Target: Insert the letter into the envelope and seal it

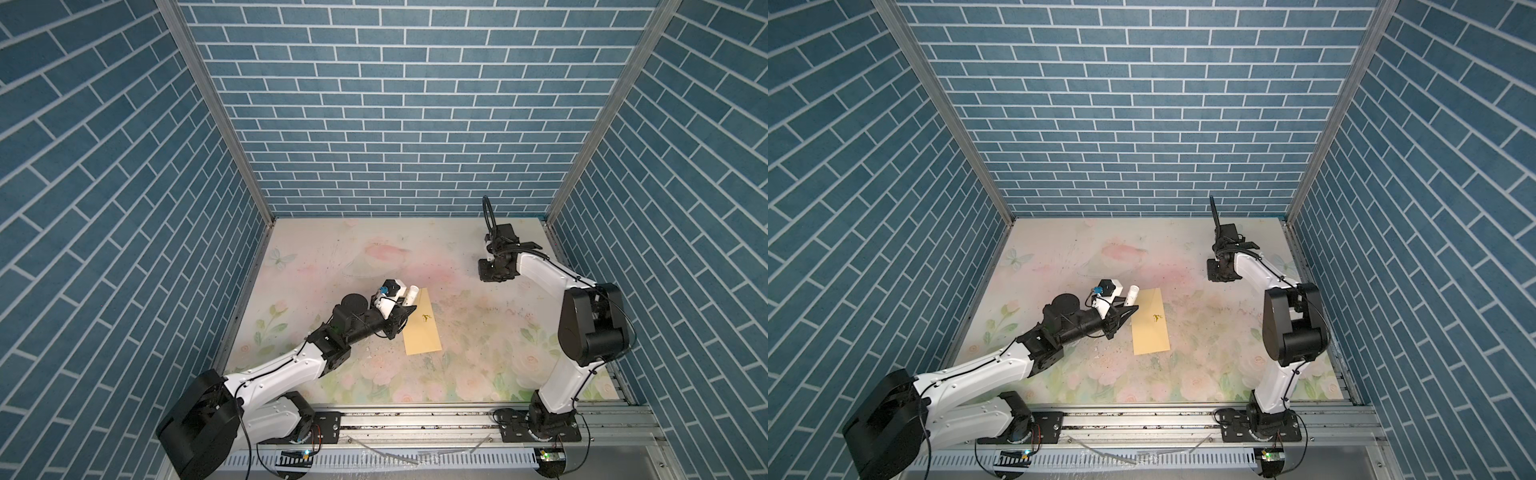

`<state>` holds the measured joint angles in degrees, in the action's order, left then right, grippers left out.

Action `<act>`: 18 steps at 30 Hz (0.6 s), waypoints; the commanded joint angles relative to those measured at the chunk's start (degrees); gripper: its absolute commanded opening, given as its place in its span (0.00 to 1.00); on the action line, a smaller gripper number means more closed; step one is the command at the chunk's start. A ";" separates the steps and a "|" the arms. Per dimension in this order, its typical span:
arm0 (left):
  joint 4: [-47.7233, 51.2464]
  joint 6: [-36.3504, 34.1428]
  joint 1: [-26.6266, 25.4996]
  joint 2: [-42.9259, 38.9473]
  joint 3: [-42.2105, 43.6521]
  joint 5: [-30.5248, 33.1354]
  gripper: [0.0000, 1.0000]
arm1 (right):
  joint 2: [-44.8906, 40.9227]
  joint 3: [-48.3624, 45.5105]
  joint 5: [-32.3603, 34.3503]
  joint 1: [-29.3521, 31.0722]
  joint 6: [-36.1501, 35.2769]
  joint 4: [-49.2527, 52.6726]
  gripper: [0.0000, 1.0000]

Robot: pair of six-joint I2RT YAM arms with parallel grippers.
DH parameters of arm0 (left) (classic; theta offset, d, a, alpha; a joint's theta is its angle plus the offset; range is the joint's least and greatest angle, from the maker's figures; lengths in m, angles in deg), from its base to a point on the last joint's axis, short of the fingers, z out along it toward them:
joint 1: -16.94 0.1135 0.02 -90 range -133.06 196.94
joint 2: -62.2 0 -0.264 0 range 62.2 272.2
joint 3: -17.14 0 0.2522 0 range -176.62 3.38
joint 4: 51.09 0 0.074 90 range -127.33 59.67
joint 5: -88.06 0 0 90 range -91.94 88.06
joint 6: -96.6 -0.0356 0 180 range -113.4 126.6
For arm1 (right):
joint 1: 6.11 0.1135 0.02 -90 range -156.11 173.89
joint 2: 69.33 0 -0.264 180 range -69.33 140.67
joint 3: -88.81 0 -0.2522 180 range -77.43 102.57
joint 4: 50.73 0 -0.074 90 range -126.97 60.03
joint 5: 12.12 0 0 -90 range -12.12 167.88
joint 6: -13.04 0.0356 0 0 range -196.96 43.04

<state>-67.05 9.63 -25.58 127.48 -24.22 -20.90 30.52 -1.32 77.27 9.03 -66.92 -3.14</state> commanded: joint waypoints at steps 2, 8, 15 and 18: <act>-1.91 -2.26 -0.19 -0.12 0.84 -1.73 0.00 | -8.20 -2.31 -7.04 2.18 -1.34 2.65 0.16; -2.36 -4.63 -0.19 -0.25 1.41 -3.60 0.00 | -18.70 -4.37 -17.47 5.01 -1.21 2.92 0.15; -3.55 -6.17 -0.19 -0.13 1.60 -5.83 0.00 | -26.98 -6.56 -30.98 7.86 -0.99 2.28 0.15; -3.85 -6.52 -0.19 -0.04 1.53 -6.90 0.00 | -28.80 -7.34 -34.60 9.73 -0.89 1.86 0.15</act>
<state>-68.68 4.40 -25.58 127.45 -23.01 -25.64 3.09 -6.39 49.82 17.31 -66.90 -1.76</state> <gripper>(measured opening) 0.280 0.263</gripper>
